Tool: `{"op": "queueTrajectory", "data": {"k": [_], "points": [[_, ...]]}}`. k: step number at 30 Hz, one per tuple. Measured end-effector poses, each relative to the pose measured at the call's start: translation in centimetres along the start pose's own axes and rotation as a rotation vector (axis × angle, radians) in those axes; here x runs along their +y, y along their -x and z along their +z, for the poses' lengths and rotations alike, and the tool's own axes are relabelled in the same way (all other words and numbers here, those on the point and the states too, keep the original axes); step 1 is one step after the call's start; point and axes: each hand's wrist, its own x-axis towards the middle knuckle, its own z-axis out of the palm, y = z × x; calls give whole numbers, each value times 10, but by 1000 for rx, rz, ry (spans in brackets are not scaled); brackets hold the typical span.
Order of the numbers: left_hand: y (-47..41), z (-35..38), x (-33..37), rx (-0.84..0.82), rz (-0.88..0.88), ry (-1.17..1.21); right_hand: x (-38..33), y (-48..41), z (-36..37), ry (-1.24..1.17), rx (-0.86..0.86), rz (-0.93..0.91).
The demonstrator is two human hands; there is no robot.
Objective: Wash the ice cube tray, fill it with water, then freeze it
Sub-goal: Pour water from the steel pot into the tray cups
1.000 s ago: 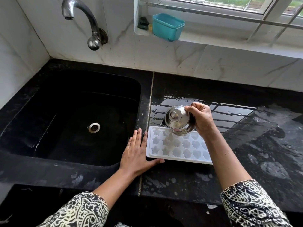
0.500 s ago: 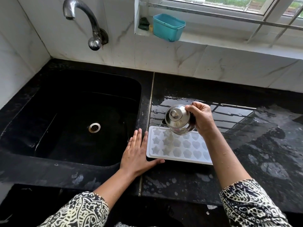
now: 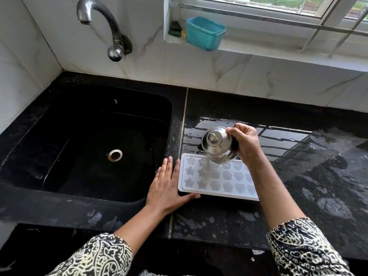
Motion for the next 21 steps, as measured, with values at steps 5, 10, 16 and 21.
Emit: {"op": "queueTrajectory", "data": {"k": [5, 10, 16, 21], "points": [[0, 1, 0, 14, 3, 20, 2, -2, 1, -9, 24, 17], [0, 0, 0, 11, 4, 9, 3, -4, 2, -18, 35, 29], [0, 0, -1, 16, 4, 17, 2, -4, -1, -336, 110, 111], [1, 1, -1, 22, 4, 32, -5, -4, -8, -388, 139, 95]]}}
